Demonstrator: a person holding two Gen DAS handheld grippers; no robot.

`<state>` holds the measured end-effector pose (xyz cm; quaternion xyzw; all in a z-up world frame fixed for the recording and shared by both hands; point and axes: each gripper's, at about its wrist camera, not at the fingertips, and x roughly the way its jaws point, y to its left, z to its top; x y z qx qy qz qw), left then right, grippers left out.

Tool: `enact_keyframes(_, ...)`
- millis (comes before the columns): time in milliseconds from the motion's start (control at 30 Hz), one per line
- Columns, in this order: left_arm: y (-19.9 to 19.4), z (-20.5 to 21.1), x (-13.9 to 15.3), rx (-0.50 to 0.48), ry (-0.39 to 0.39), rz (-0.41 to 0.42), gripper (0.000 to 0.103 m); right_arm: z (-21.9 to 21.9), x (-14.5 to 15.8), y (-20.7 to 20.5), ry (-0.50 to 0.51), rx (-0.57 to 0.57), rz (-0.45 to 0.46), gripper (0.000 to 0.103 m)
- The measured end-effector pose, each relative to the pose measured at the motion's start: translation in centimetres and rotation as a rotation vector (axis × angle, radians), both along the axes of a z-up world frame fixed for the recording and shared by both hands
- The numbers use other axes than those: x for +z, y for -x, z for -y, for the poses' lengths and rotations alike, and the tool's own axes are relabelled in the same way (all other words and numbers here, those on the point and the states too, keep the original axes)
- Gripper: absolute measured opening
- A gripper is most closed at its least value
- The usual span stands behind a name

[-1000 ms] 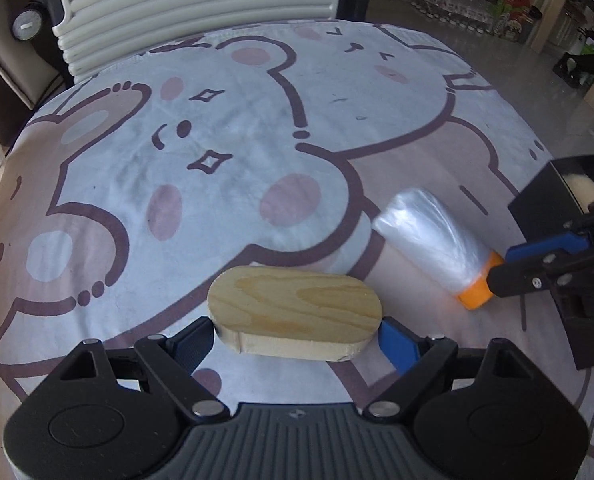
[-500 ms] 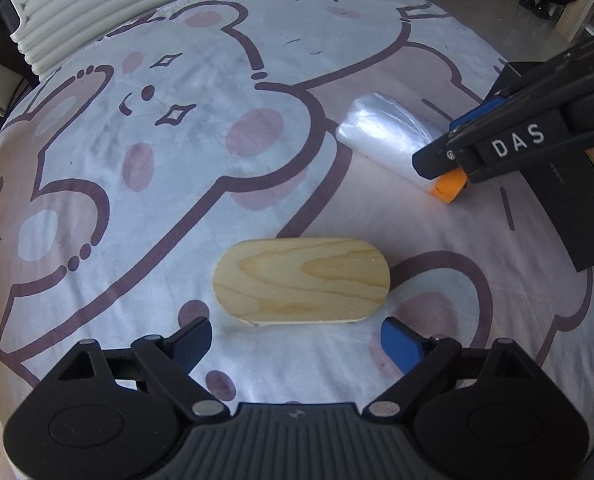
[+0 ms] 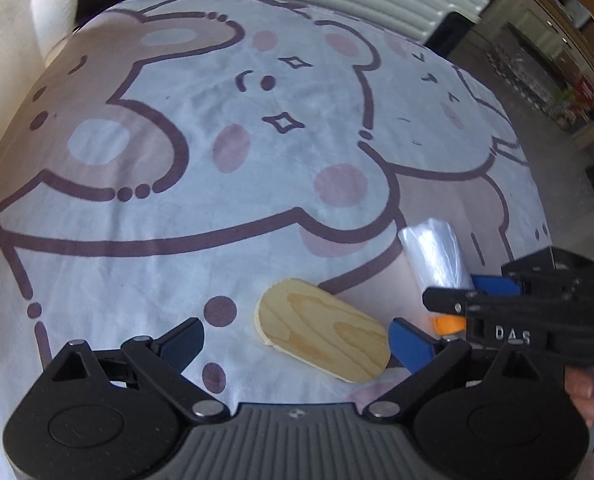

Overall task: Organize objects
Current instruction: 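Close the left gripper on the wooden block while the right gripper grasps the white bottle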

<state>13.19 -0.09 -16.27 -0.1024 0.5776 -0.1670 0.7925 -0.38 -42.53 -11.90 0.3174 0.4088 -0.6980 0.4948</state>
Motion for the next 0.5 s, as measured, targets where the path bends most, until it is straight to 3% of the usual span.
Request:
enact_keyframes(300, -1.3, 0.5, -1.0, 0.27, -0.02, -0.154, 0.098, -0.7, 0.2, -0.2, -0.032, 0.021, 0.011, 0.041)
enact_keyframes(400, -1.4, 1.5, -1.4, 0.295, -0.054, -0.171, 0.098, -1.0, 0.5, 0.0, -0.027, 0.019, 0.011, 0.041)
enact_keyframes(500, -1.6, 2.9, -1.9, 0.264, -0.136, -0.175, 0.098, -1.4, 1.0, 0.3, -0.016, 0.011, 0.013, 0.041)
